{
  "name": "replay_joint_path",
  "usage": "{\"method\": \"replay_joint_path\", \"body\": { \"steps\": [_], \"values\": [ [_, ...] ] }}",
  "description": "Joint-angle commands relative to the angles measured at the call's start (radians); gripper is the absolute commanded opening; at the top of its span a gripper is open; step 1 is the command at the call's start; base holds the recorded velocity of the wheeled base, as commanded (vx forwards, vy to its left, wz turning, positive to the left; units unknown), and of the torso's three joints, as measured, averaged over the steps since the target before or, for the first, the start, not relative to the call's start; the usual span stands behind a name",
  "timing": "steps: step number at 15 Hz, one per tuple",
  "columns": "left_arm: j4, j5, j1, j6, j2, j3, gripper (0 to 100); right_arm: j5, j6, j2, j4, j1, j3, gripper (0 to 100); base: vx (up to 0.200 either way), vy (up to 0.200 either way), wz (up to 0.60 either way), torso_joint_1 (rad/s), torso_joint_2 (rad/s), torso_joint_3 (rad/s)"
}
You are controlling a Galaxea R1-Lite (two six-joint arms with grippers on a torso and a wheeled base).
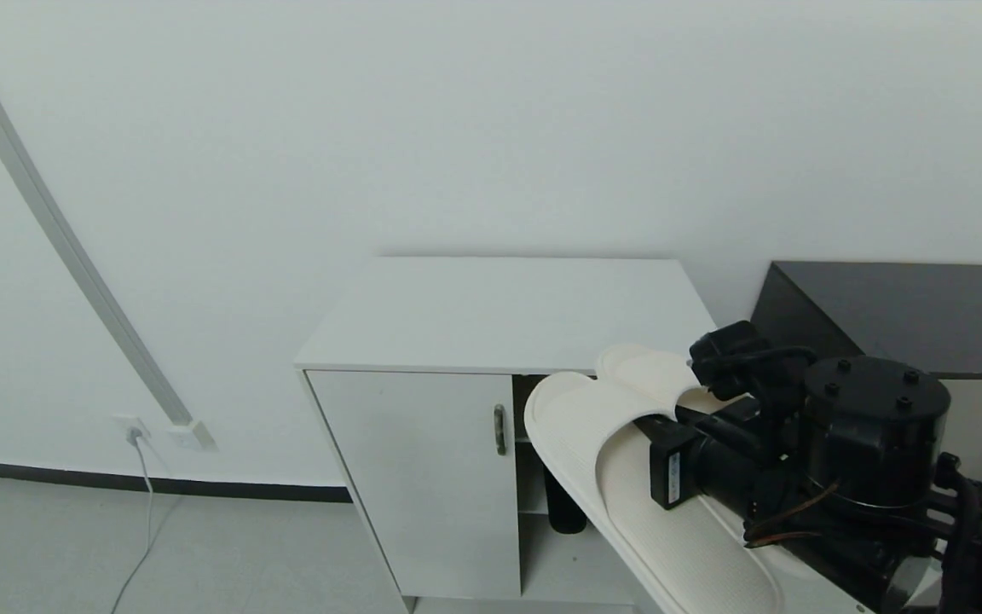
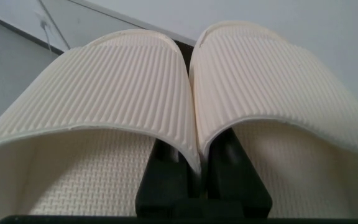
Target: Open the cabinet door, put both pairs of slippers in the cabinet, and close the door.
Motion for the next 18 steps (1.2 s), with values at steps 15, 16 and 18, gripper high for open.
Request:
{"method": "replay_joint_path", "body": {
  "steps": [15,16,18],
  "values": [
    [0.0,0.0,0.001,-0.002,0.001,0.0,0,-0.005,-0.02,-0.007,-0.025,0.041,0.053,0,0.0,0.0,0.0,-0.111,0.27,0.155],
    [0.0,0.0,0.001,-0.002,0.001,0.0,0,-0.005,-0.02,-0.005,-0.025,0.041,0.055,0,0.0,0.0,0.0,-0.212,0.53,0.315],
    [0.0,0.0,0.001,-0.002,0.001,0.0,0,-0.005,-0.02,-0.005,-0.025,0.041,0.055,0,0.0,0.0,0.0,-0.205,0.53,0.317]
  ]
}}
